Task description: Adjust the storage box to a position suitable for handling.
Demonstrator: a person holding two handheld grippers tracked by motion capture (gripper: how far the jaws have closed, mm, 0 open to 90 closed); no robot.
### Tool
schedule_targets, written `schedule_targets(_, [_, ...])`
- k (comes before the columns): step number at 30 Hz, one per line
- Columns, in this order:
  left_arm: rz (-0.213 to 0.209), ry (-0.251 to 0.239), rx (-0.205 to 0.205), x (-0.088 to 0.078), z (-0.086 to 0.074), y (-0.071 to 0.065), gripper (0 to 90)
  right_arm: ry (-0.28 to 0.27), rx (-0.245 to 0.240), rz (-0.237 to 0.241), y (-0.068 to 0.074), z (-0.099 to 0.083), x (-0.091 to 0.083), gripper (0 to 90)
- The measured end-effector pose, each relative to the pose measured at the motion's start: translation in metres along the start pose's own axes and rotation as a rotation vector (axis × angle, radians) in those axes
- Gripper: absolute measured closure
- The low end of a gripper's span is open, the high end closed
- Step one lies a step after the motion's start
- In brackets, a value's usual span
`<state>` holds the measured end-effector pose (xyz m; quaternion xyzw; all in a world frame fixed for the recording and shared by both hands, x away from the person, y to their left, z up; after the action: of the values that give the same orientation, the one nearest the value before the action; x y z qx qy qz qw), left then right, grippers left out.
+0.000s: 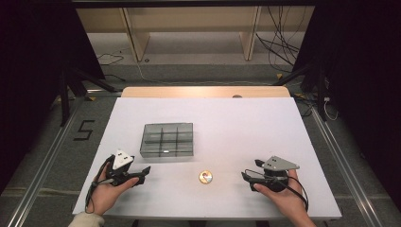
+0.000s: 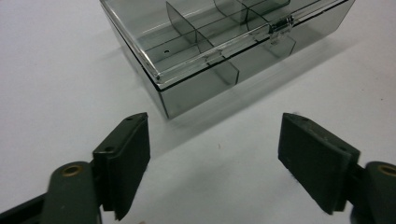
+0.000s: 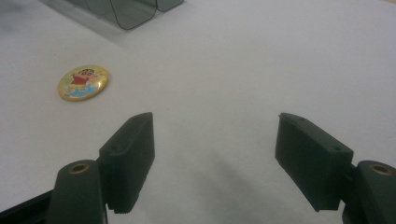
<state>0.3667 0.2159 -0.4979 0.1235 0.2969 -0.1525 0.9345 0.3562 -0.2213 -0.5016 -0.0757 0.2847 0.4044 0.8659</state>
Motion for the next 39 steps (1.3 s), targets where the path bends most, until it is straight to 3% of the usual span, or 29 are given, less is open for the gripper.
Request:
schedule_targets(3, [0.002,-0.011,-0.022,-0.001,0.002,0.002,35.6,-0.006,-0.004,0.000,0.000,0.001,0.000,29.1])
schedule_targets(7, [0.019,-0.016,-0.018,-0.003,0.005,0.006,42.8,-0.007,-0.001,-0.004,0.000,0.000,-0.002,29.1])
schedule_targets(9, [0.050,-0.007,-0.022,-0.005,0.006,0.010,64.7,-0.009,0.003,-0.014,-0.002,0.001,-0.003,29.0])
schedule_targets(10, [0.068,-0.002,-0.025,-0.006,0.007,0.013,64.7,-0.009,0.003,-0.014,-0.002,0.001,-0.003,29.0])
schedule_targets(12, [0.098,-0.019,-0.026,-0.007,0.010,0.021,87.8,-0.018,0.008,-0.025,-0.005,0.003,-0.003,28.9])
schedule_targets(20, [0.121,0.027,-0.045,0.016,0.014,0.050,89.4,-0.020,0.003,-0.032,-0.007,0.007,-0.003,28.8])
schedule_targets(26, [0.120,0.072,-0.048,0.045,0.021,0.064,89.4,-0.019,0.000,-0.031,-0.008,0.007,-0.003,28.7])
schedule_targets(33, [0.074,0.097,0.003,0.073,0.031,0.063,89.4,-0.019,-0.001,-0.029,-0.008,0.007,-0.003,28.4])
schedule_targets(39, [0.027,0.091,0.032,0.083,0.036,0.058,89.4,-0.018,0.000,-0.029,-0.008,0.007,-0.004,28.2])
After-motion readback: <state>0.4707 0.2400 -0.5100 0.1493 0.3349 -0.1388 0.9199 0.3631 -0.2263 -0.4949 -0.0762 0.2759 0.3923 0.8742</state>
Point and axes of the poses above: each handheld gripper's, and its own axes: x roughly forward along the jaws, z roughly out of its top, y roughly to its left, the point moved 4 cm from there along x, roughly forward along the jaws, and after that the axes turned 10 degrees about z, right-handed, at the moved point
